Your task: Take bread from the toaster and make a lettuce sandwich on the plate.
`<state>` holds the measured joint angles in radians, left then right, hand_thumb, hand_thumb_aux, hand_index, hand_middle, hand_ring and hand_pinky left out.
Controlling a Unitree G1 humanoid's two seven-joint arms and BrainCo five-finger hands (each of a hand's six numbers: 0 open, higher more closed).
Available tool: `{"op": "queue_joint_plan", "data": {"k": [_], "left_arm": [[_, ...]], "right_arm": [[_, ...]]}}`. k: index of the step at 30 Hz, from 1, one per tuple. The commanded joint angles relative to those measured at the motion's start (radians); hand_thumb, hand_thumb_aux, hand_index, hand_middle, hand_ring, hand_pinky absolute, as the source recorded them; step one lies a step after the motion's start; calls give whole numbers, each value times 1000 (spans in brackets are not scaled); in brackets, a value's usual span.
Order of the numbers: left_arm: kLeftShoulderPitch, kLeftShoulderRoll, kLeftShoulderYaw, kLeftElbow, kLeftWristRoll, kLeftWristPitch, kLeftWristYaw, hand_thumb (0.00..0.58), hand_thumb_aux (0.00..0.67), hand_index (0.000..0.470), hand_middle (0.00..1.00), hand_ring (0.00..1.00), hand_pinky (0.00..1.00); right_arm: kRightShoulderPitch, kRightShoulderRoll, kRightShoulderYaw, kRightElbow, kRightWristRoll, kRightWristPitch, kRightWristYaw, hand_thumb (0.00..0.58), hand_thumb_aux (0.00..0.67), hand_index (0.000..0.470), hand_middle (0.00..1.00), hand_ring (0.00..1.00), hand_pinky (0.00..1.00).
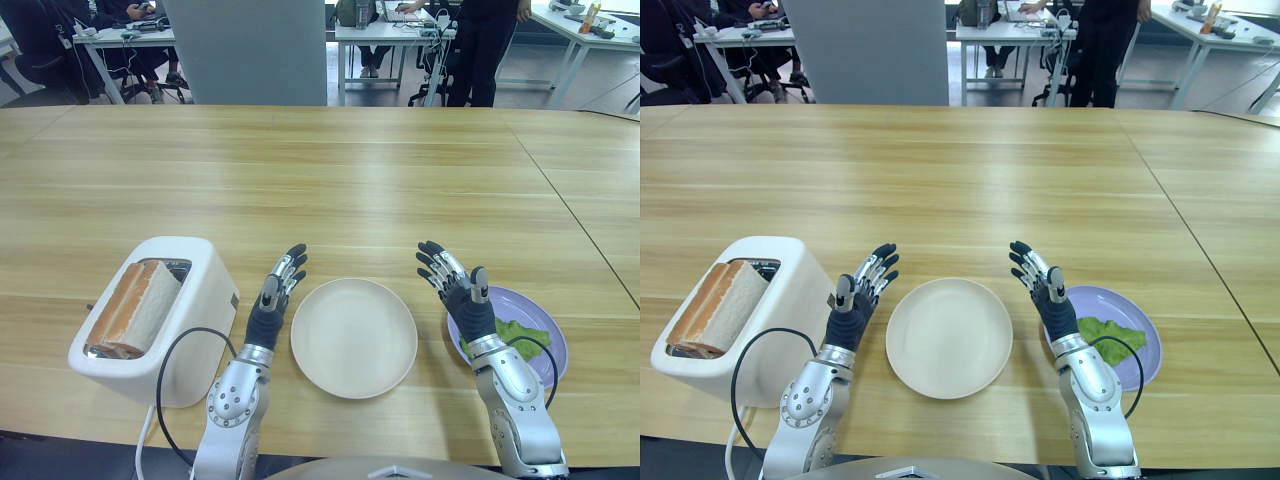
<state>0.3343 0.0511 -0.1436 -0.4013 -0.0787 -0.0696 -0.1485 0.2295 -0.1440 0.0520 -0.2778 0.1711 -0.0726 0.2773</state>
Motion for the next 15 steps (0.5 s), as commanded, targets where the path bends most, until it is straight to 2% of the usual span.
{"op": "queue_joint_plan", "data": {"k": [1, 9, 11, 13, 15], "left_arm": [[3, 3, -2, 1, -5, 11, -3, 0, 0, 0, 0, 0, 0], [5, 10, -4, -31, 0, 26, -5, 0, 0, 0, 0, 0, 0], [13, 38, -19, -96, 80, 40, 4, 0, 0, 0, 0, 0, 0], [20, 87, -25, -233, 231, 105, 13, 0, 0, 0, 0, 0, 0], [14, 136, 40, -379, 307, 208, 8, 0, 0, 0, 0, 0, 0]], "right_arm": [[2, 1, 2, 0, -5, 3, -1, 0, 0, 0, 0, 0, 0], [6, 6, 6, 0, -8, 0, -4, 0, 0, 0, 0, 0, 0], [8, 6, 9, -5, -9, 3, -4, 0, 0, 0, 0, 0, 0], [15, 5, 11, -18, -8, 8, -5, 0, 0, 0, 0, 0, 0], [35, 8, 13, -37, -9, 7, -12, 0, 0, 0, 0, 0, 0]]}}
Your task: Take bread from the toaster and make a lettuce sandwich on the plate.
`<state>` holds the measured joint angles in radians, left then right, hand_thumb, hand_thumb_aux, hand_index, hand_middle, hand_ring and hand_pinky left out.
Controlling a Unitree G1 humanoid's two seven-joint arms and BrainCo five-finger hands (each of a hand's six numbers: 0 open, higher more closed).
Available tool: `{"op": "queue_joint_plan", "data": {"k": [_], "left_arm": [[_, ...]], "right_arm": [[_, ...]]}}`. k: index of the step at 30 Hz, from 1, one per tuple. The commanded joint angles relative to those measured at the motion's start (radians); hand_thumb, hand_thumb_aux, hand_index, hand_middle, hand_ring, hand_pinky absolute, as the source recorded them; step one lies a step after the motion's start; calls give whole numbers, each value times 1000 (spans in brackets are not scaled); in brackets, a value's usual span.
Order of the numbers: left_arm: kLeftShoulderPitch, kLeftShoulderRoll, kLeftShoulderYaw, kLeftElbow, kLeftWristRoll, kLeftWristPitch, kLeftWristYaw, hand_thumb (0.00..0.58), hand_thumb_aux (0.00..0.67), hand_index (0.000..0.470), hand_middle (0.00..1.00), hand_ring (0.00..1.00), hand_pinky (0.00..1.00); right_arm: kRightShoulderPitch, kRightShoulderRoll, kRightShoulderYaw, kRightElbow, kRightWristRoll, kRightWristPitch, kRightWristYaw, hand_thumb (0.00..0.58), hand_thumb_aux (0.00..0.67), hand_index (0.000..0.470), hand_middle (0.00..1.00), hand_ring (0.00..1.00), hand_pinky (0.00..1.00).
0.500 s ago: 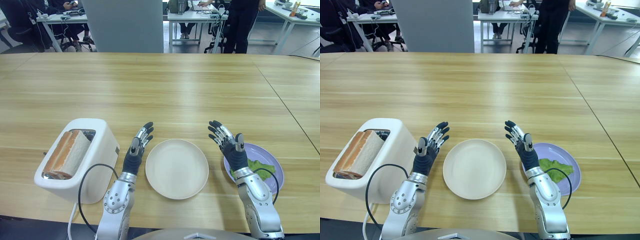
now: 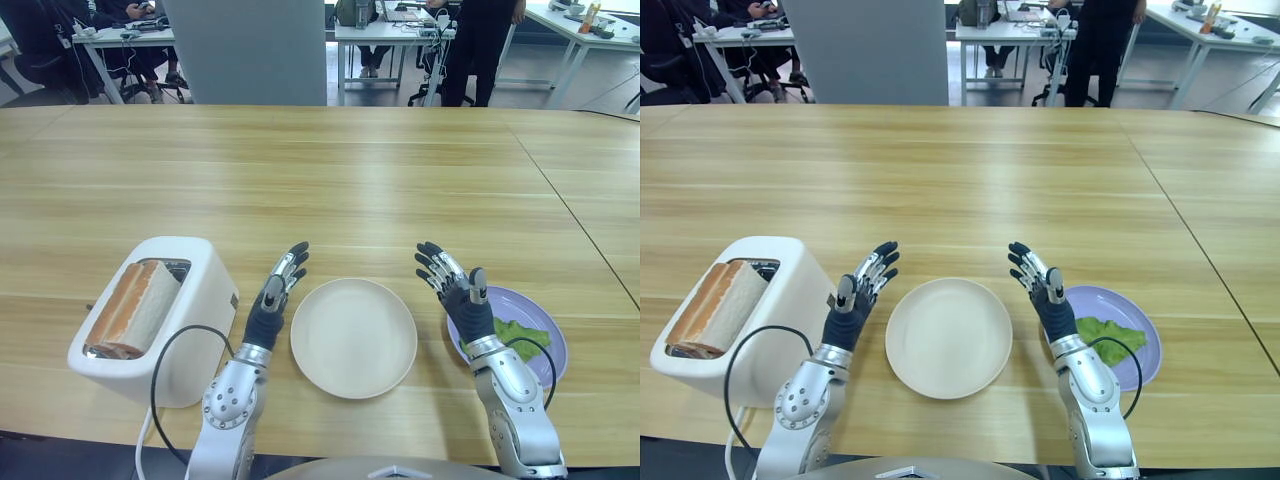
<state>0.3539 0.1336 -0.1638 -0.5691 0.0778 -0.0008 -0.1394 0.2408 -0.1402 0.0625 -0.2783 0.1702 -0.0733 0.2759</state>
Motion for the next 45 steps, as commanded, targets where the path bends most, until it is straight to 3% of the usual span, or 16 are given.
{"op": "queue_joint_plan", "data": {"k": [1, 5, 8, 13, 17, 24, 45], "left_arm": [[-9, 82, 115, -278, 173, 187, -12, 0, 0, 0, 0, 0, 0], [12, 199, 396, -429, 254, 305, -59, 0, 0, 0, 0, 0, 0], [74, 272, 609, -450, 277, 329, -105, 0, 0, 0, 0, 0, 0], [193, 342, 873, -352, 291, 271, -150, 0, 0, 0, 0, 0, 0], [283, 358, 993, -236, 312, 179, -142, 0, 0, 0, 0, 0, 0], [351, 367, 1056, -45, 318, 77, -131, 0, 0, 0, 0, 0, 0], [370, 341, 871, 135, 432, 0, -77, 0, 0, 0, 0, 0, 0]], "right_arm": [[35, 7, 4, -44, -8, 7, -15, 0, 0, 0, 0, 0, 0], [73, 15, 12, -70, -10, 11, -27, 0, 0, 0, 0, 0, 0], [102, 21, 19, -94, -12, 16, -37, 0, 0, 0, 0, 0, 0], [146, 32, 34, -121, -19, 11, -56, 0, 0, 0, 0, 0, 0], [165, 36, 32, -135, -20, 10, -69, 0, 0, 0, 0, 0, 0], [187, 40, 20, -146, -17, 2, -90, 0, 0, 0, 0, 0, 0], [170, 23, -14, -149, 3, 3, -82, 0, 0, 0, 0, 0, 0]]}}
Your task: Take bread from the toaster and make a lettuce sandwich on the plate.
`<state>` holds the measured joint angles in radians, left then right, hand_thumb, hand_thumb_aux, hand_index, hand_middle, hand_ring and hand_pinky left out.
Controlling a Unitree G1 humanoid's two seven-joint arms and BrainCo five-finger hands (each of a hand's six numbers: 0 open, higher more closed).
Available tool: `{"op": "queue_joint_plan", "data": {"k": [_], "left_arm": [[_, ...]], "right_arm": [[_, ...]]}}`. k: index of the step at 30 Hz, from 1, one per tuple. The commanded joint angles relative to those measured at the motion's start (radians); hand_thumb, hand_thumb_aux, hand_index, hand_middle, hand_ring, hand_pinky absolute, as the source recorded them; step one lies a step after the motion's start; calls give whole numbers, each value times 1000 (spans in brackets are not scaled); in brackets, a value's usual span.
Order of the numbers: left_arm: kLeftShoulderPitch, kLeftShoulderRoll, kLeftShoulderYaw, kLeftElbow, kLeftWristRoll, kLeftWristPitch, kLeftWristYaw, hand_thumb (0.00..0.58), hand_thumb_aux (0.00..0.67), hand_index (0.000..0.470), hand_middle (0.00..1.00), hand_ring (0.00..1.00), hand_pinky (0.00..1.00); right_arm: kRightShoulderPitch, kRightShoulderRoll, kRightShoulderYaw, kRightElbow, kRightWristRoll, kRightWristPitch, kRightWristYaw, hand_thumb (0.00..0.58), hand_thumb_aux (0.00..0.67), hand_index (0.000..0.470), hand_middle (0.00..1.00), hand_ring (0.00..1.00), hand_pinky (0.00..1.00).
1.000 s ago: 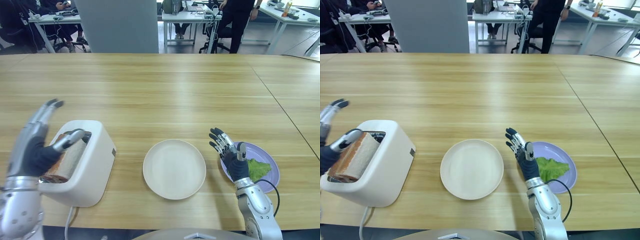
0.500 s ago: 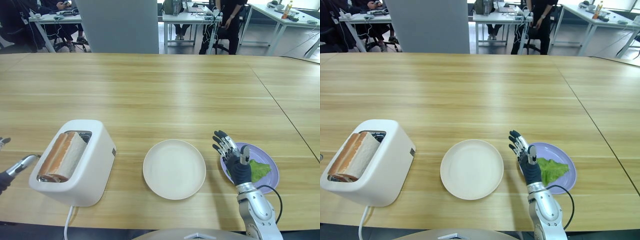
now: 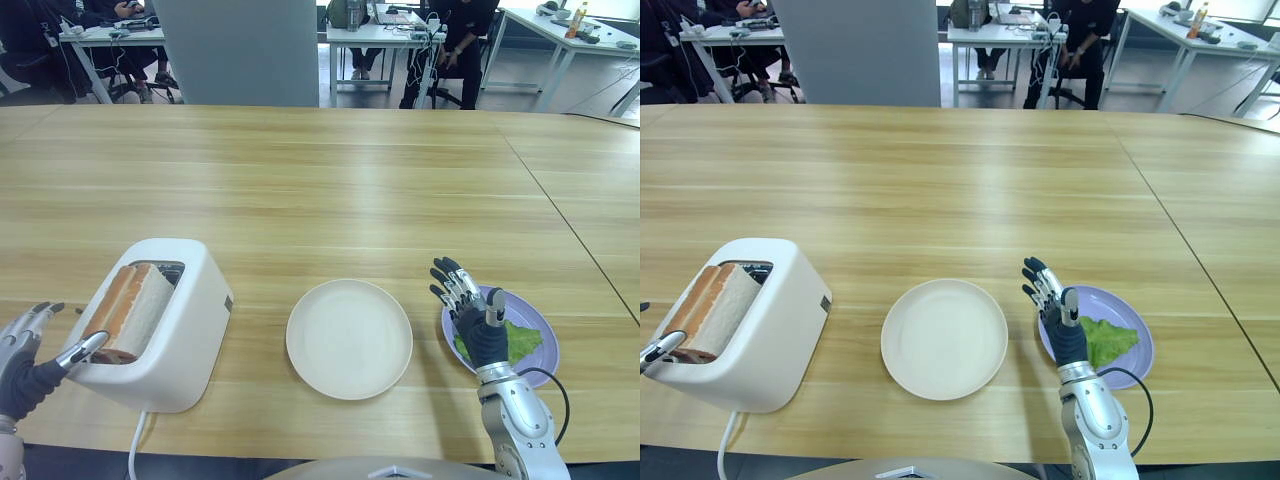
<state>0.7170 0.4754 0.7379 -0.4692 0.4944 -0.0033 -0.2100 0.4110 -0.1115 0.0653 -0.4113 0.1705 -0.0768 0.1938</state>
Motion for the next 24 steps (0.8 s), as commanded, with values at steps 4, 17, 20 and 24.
{"op": "queue_joint_plan", "data": {"k": [4, 17, 20, 24], "left_arm": [[5, 7, -37, 46, 24, 7, 1, 0, 0, 0, 0, 0, 0], [-2, -1, -73, 33, 13, 12, 0, 580, 670, 460, 0, 0, 0], [3, -7, -80, 33, 16, 12, 4, 580, 670, 460, 0, 0, 0], [4, -13, -92, 27, 16, 13, 7, 580, 670, 460, 0, 0, 0]], "right_arm": [[3, -4, -25, -16, 7, 6, -4, 0, 0, 0, 0, 0, 0], [-1, 3, -31, -2, 6, 3, -1, 0, 0, 0, 0, 0, 0], [-2, 1, -31, -1, 5, 5, 1, 0, 0, 0, 0, 0, 0], [-1, 1, -31, -1, 4, 6, 0, 0, 0, 0, 0, 0, 0]]}}
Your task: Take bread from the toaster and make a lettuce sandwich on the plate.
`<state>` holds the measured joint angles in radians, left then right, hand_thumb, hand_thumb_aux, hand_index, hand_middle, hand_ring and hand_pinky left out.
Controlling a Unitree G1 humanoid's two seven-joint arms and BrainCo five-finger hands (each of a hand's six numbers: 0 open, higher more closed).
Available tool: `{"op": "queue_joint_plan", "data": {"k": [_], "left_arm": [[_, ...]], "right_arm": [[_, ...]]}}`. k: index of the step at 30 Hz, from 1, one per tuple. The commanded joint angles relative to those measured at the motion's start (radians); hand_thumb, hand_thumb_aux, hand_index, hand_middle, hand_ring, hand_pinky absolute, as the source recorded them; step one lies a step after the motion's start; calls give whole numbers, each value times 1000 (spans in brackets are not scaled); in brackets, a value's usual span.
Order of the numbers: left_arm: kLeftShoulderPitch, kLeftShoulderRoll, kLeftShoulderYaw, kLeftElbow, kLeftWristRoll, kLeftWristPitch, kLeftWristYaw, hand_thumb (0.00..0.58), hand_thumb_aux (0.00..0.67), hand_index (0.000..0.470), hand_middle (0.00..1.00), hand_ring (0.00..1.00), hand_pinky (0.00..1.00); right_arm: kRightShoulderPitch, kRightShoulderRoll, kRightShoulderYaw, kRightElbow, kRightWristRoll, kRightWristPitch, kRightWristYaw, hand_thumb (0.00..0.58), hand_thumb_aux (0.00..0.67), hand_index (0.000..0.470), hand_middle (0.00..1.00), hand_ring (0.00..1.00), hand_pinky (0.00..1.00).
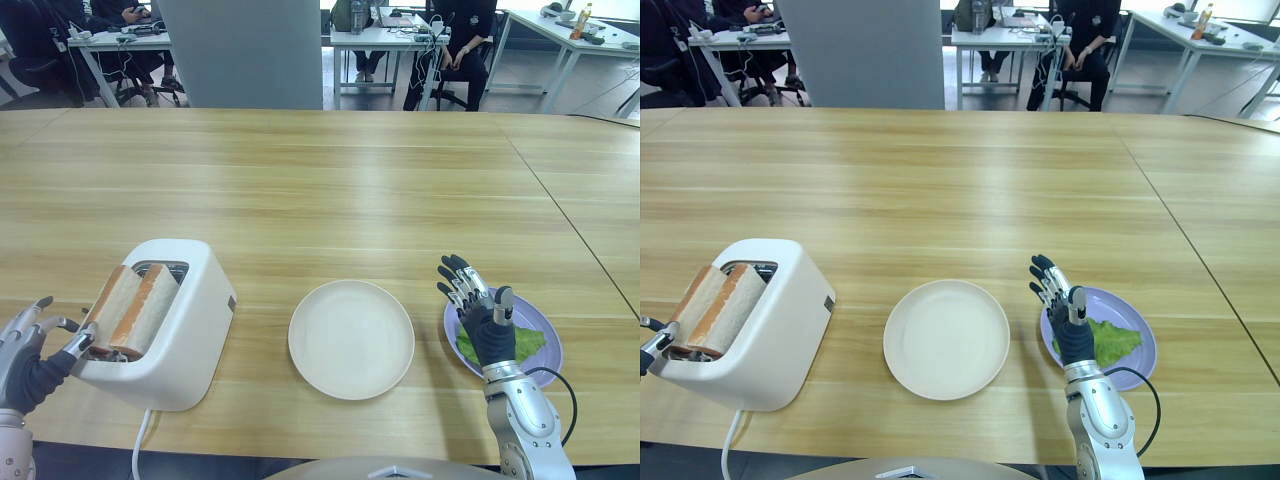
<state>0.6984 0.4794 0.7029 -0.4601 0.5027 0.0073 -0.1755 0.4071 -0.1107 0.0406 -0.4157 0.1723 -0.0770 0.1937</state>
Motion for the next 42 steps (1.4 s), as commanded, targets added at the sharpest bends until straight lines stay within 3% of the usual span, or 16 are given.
{"op": "queue_joint_plan", "data": {"k": [1, 3, 12, 13, 15, 16, 41, 42], "left_arm": [[22, -18, -58, 16, 8, 3, -28, 578, 628, 431, 0, 0, 0], [19, -19, -62, 16, 5, 2, -28, 572, 594, 408, 0, 0, 0], [2, -38, -66, -4, -6, -8, 3, 566, 565, 388, 0, 0, 0], [-1, -39, -62, -9, 0, -14, 13, 516, 447, 307, 0, 0, 0], [-6, -39, -57, -14, 5, -24, 26, 516, 447, 307, 0, 0, 0], [-8, -38, -56, -19, 7, -30, 31, 0, 0, 0, 0, 0, 0], [28, -21, -86, -93, 219, -49, 44, 0, 0, 0, 0, 0, 0], [28, -25, -85, -95, 225, -45, 44, 212, 137, 94, 0, 0, 0]], "right_arm": [[3, 1, -6, 5, 2, 7, 0, 0, 0, 0, 0, 0, 0], [4, 2, -4, 7, 0, 7, -1, 0, 0, 0, 0, 0, 0], [1, 2, 1, 28, -9, 9, -2, 0, 0, 0, 0, 0, 0], [1, 2, 1, 32, -9, 11, -2, 0, 0, 0, 0, 0, 0], [1, 2, 1, 34, -9, 12, -2, 0, 0, 0, 0, 0, 0], [2, 2, 1, 33, -9, 12, -3, 0, 0, 0, 0, 0, 0], [-7, 1, -18, 38, 6, 21, -4, 0, 0, 0, 0, 0, 0], [-7, 1, -18, 38, 6, 21, -3, 0, 0, 0, 0, 0, 0]]}}
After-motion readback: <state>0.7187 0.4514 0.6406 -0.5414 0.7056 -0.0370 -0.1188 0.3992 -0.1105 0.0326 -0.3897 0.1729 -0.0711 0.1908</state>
